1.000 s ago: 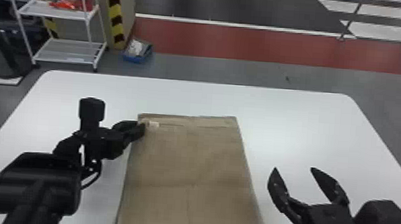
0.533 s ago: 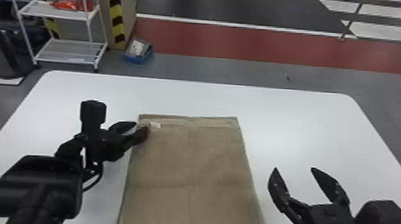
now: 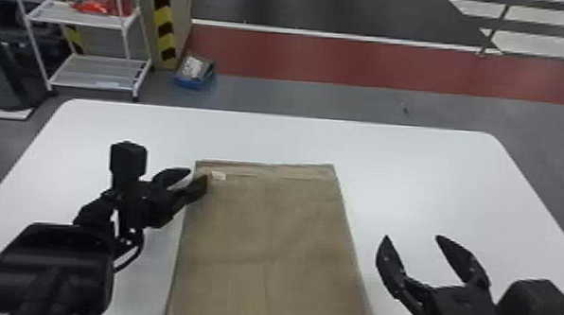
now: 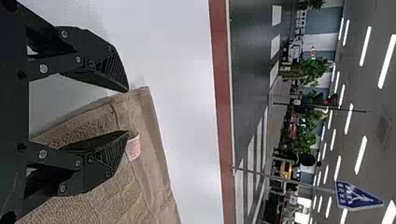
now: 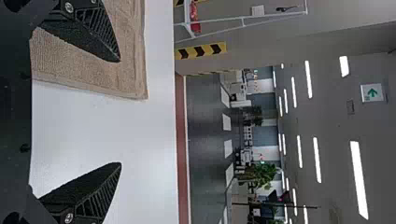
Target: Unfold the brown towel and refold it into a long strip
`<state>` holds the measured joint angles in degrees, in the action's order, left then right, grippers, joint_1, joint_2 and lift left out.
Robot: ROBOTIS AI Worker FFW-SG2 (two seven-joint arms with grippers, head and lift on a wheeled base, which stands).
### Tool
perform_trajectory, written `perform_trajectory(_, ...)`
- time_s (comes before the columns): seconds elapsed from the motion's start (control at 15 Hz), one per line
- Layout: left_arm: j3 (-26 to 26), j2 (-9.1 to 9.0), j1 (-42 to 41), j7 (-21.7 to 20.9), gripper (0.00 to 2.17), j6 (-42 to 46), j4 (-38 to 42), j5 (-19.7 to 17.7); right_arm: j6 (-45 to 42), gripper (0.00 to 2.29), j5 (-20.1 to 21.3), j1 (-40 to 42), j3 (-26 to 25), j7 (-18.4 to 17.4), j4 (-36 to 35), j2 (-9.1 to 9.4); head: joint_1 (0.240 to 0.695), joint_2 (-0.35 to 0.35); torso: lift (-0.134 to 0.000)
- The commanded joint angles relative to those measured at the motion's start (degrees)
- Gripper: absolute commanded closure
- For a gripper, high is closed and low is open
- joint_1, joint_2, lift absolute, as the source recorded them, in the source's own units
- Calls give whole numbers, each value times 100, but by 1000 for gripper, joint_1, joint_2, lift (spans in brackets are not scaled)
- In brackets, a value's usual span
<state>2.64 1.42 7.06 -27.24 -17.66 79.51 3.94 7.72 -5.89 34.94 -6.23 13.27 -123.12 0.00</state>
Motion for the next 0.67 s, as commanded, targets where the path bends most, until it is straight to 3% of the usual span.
perform_trajectory(0.0, -9, 7, 6, -9, 670, 29, 3, 45, 15, 87, 0, -13, 8, 0, 16, 5, 695, -67, -123)
perform_trajectory(0.6, -53, -10, 129, 0, 701, 12, -156, 256, 32, 87, 0, -13, 8, 0, 16, 5, 695, -68, -123)
